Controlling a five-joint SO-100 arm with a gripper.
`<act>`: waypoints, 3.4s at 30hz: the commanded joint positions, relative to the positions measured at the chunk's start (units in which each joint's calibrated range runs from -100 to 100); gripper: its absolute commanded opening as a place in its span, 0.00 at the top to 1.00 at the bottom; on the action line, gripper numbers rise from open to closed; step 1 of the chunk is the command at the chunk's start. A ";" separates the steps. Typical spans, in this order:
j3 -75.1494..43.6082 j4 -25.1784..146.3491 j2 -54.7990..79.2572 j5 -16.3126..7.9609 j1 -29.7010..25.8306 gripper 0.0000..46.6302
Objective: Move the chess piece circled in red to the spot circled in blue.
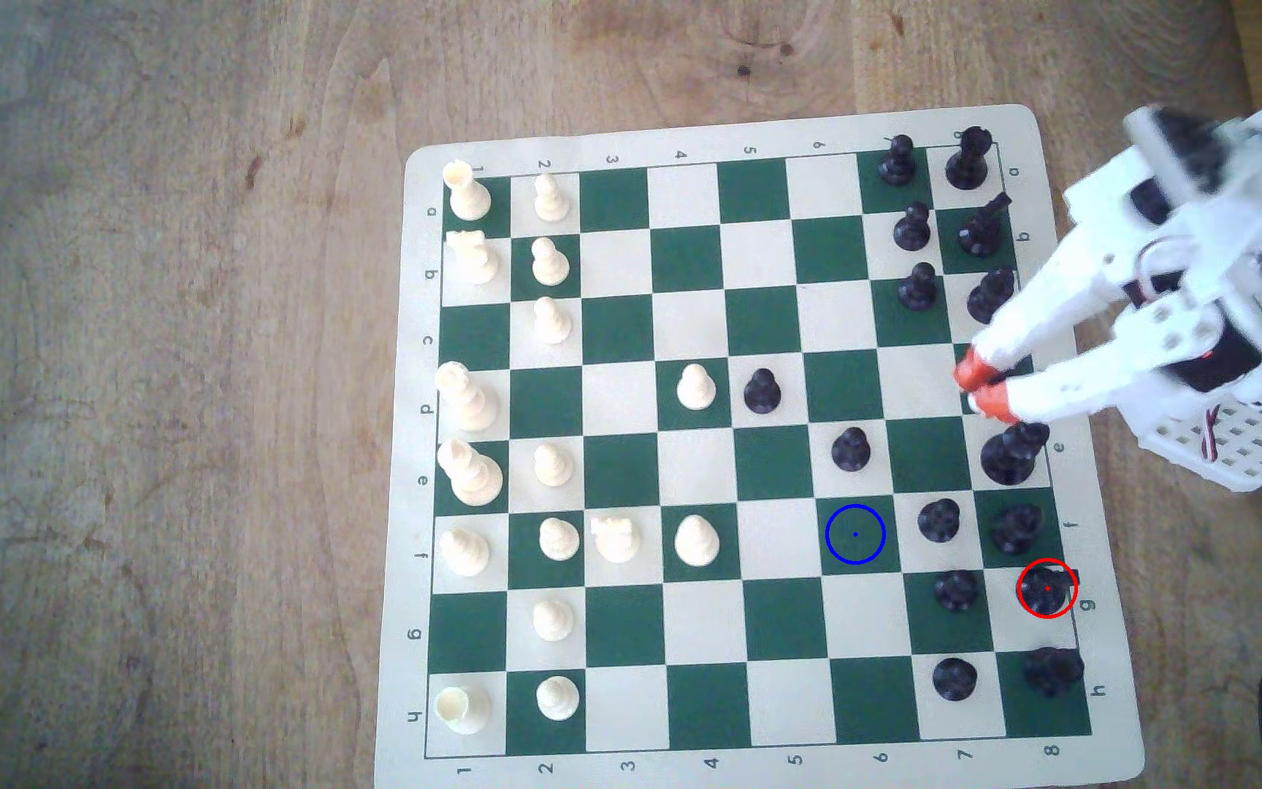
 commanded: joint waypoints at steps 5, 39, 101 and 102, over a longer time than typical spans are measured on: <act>-9.30 4.84 16.11 -7.13 -6.68 0.99; -7.49 -0.15 40.39 -15.97 -24.83 0.78; 1.49 -6.95 40.90 -15.09 -25.69 0.99; 0.67 -5.89 39.88 -15.09 -25.69 0.99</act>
